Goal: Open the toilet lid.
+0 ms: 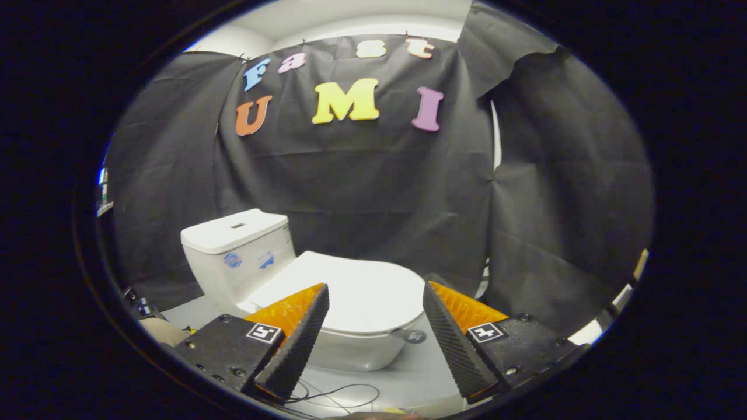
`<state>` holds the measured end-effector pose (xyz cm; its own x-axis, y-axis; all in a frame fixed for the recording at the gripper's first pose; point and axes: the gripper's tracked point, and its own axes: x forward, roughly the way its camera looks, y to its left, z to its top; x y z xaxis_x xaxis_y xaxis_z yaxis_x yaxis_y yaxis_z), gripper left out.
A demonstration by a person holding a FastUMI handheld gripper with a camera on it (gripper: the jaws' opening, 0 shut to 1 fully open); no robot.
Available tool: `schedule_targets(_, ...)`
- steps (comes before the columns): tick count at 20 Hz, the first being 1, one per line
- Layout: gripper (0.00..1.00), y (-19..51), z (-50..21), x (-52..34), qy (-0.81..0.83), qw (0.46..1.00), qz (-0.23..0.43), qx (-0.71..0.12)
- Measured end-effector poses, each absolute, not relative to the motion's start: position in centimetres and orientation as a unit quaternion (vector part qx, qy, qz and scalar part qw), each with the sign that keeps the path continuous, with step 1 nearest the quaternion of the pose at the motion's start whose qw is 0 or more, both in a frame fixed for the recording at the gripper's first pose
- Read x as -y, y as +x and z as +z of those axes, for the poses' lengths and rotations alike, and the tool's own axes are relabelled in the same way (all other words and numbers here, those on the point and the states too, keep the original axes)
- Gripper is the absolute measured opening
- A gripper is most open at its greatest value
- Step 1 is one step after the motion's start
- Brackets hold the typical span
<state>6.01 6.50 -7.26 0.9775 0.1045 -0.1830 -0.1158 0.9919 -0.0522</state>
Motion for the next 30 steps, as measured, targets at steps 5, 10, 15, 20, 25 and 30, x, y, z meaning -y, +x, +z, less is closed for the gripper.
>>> schedule_targets(5, 1.00, 12.2, -11.4, -4.6, 0.026, 0.984, 0.039, -0.174)
schedule_targets(10, 1.00, 15.7, -17.4, -0.4, 0.100, 0.953, -0.010, -0.284)
schedule_targets(15, 1.00, 17.1, -21.1, 1.8, 0.189, 0.926, -0.027, -0.326)
schedule_targets(20, 1.00, 19.1, -24.4, 3.3, 0.245, 0.901, -0.030, -0.356)
schedule_targets(25, 0.97, 19.3, -27.1, 3.7, 0.265, 0.874, -0.019, -0.407)
schedule_targets(30, 0.80, 20.1, -27.8, 2.4, 0.338, 0.842, -0.013, -0.421)
